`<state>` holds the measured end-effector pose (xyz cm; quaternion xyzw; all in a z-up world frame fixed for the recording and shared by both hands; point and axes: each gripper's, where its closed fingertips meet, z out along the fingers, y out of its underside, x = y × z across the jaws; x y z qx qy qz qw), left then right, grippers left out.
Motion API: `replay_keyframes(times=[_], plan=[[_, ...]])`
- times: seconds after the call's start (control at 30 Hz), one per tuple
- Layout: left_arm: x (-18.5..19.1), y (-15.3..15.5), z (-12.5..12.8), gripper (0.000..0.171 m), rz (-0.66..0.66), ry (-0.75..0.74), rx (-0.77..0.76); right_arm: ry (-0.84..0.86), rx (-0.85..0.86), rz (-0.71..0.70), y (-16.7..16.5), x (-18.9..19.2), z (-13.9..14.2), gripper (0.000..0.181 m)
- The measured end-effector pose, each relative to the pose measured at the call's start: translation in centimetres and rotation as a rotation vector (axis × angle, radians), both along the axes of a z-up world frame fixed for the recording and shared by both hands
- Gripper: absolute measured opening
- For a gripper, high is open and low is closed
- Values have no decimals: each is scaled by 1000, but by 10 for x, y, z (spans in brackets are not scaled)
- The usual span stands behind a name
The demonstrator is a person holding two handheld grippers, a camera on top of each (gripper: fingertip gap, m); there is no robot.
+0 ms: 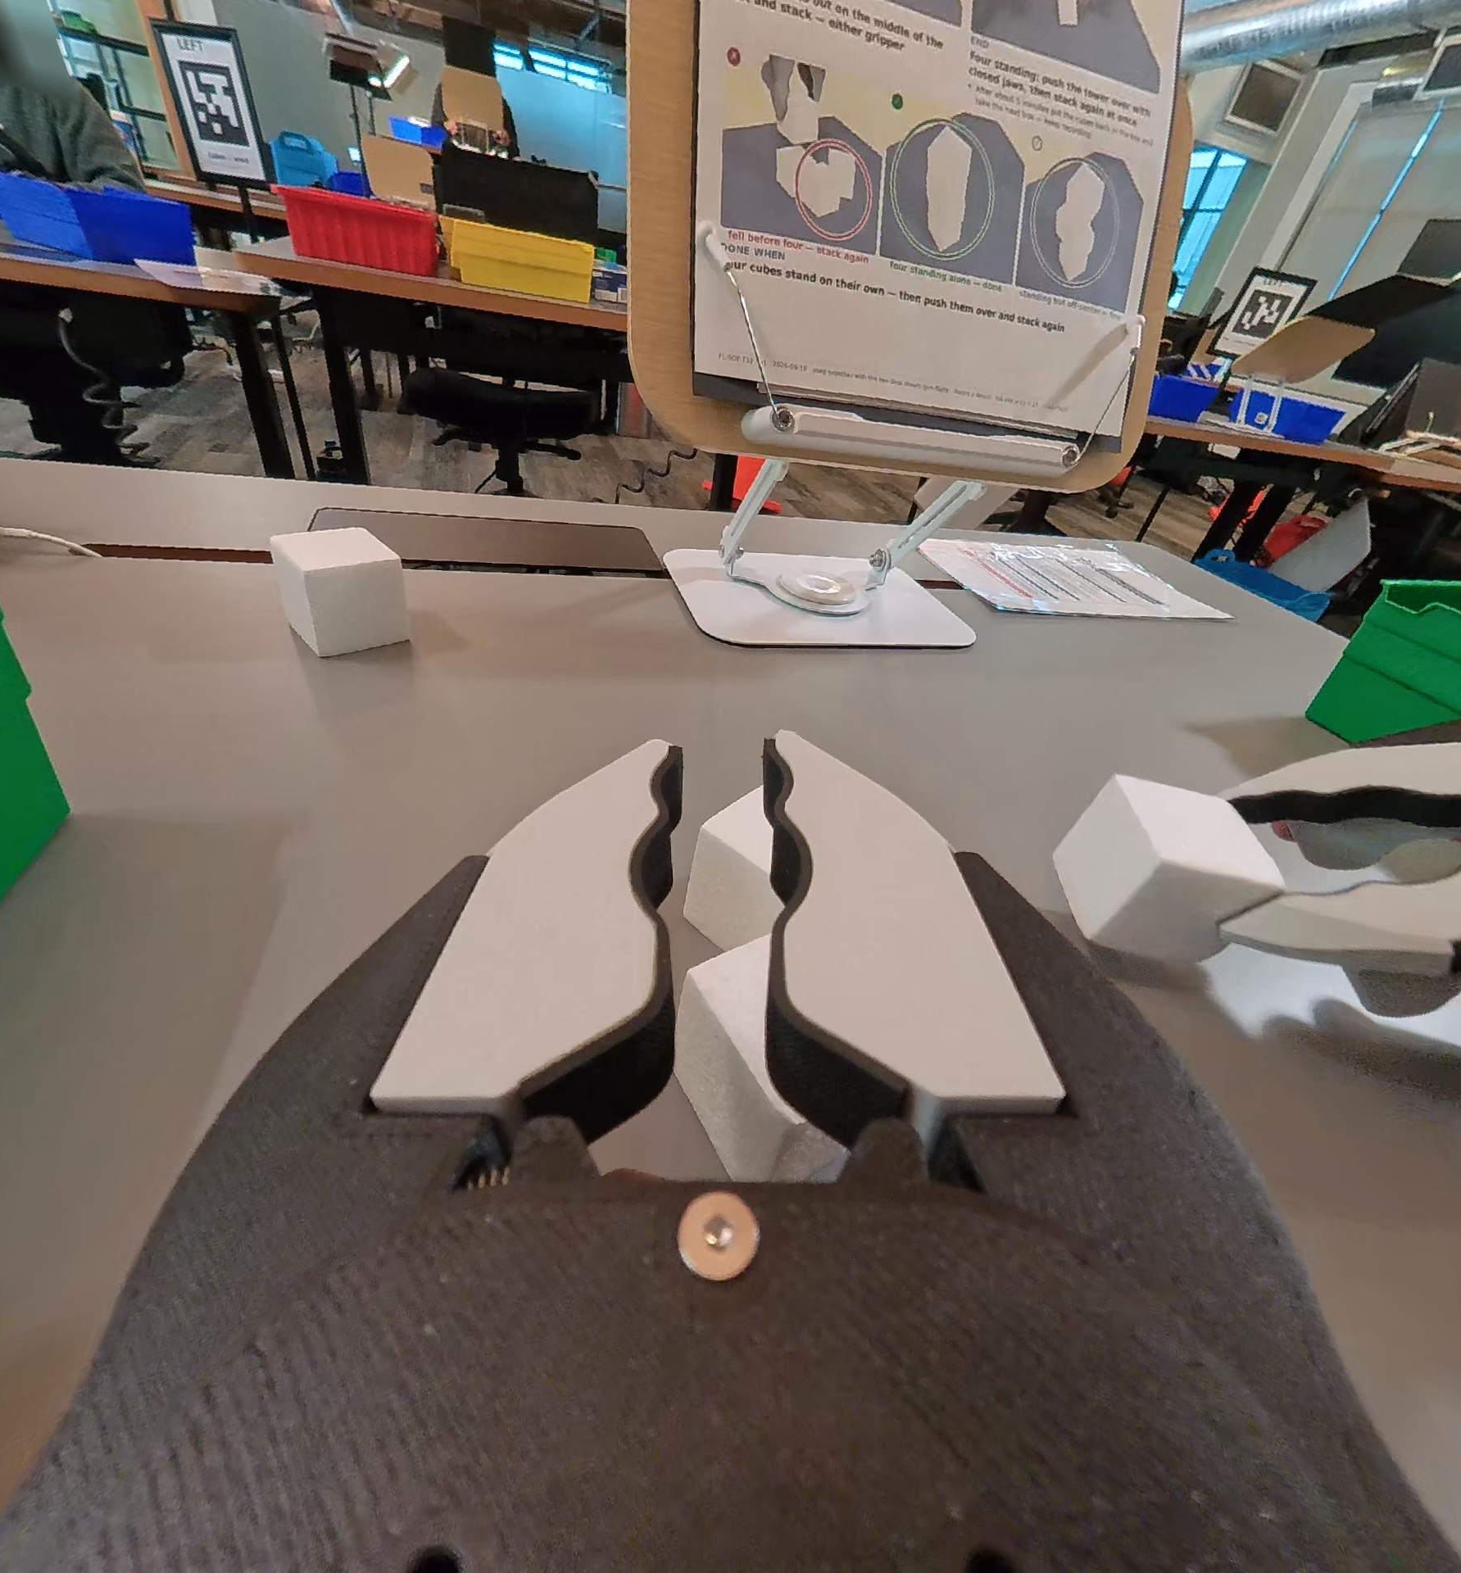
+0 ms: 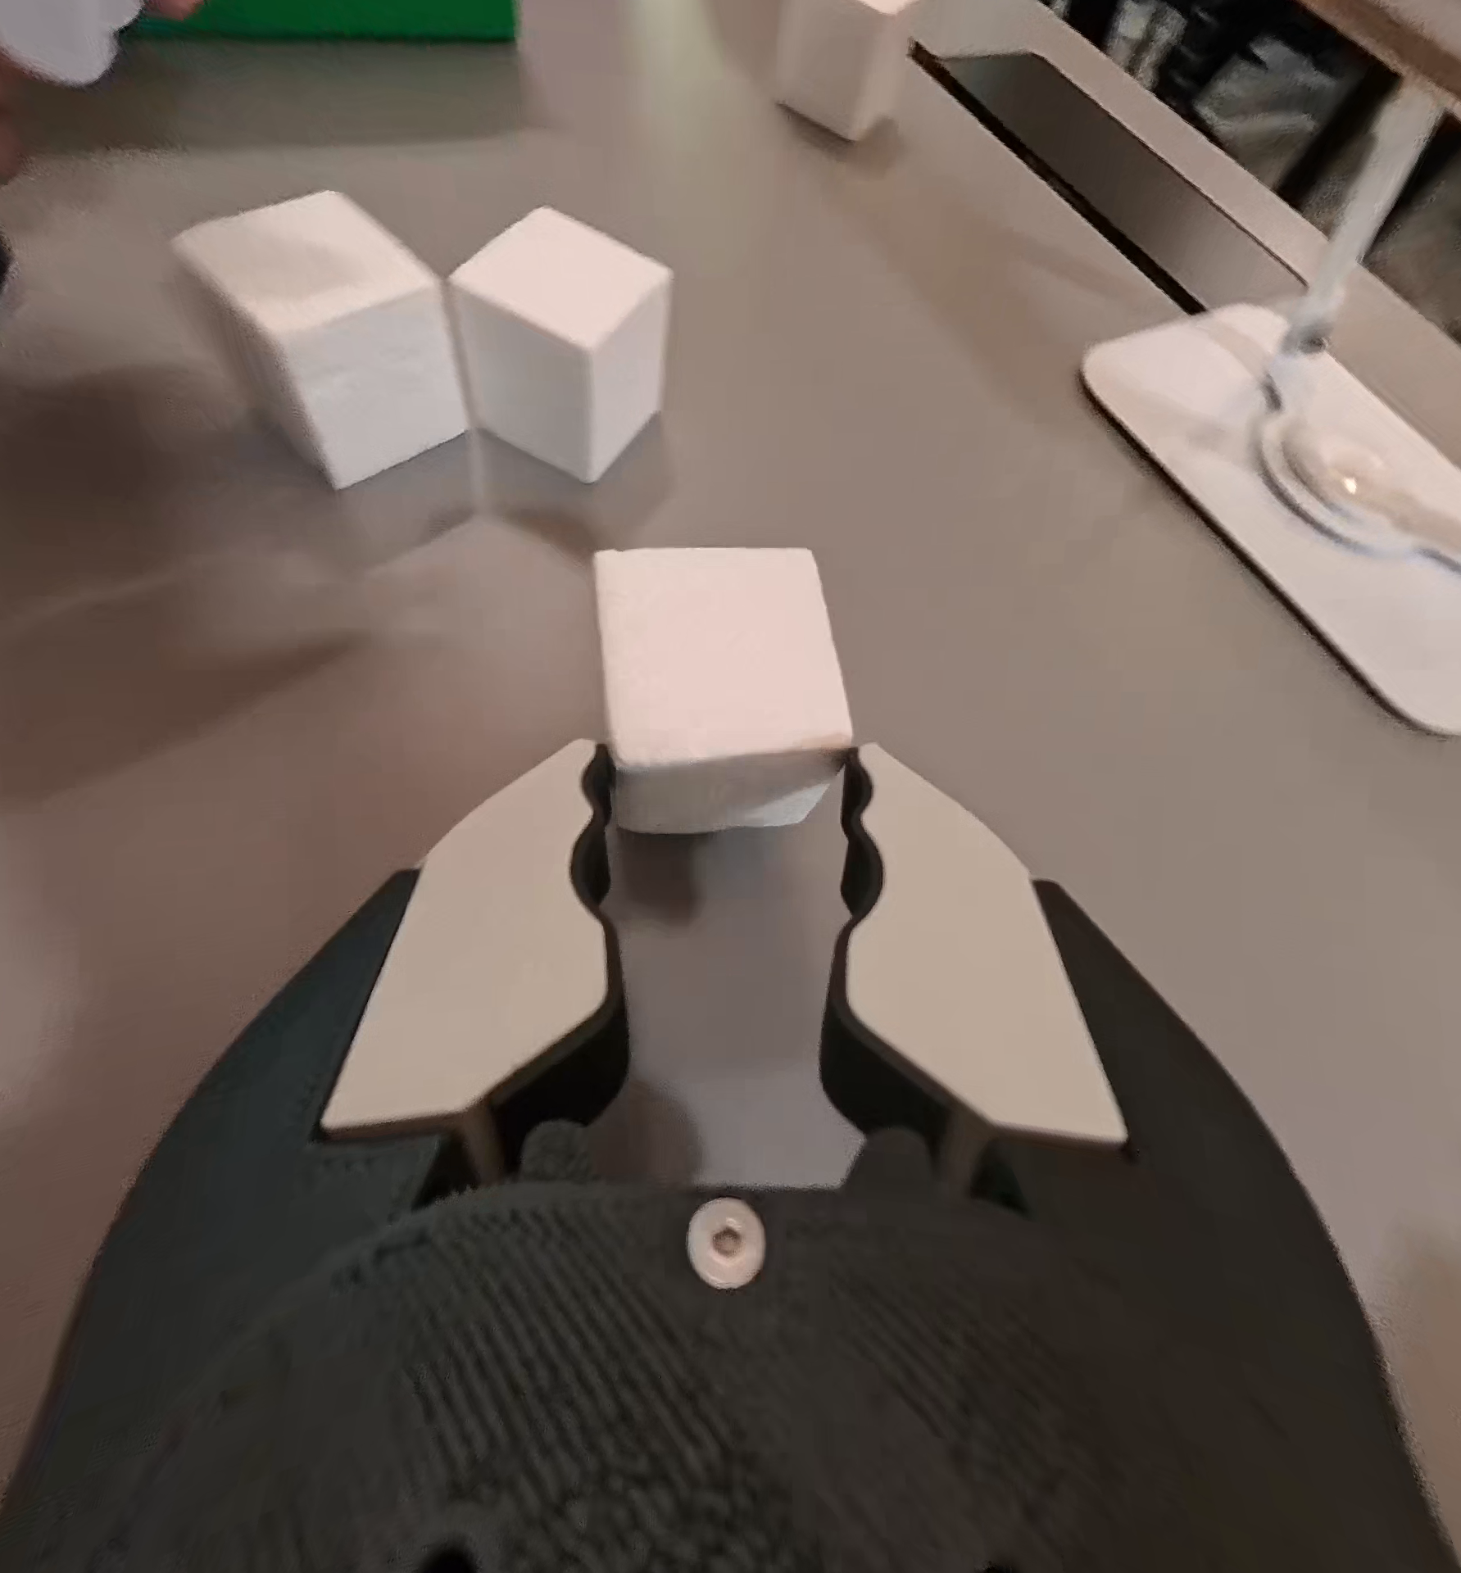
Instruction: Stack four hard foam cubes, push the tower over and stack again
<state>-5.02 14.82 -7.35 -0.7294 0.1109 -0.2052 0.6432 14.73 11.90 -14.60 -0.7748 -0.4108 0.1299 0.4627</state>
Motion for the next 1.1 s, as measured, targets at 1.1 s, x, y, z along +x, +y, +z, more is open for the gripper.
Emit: replay_keyframes(times=[1.1], plan=[[4,-1,-4,19,-15,18,-13,-41,-93,339,-19,5,-18,53]])
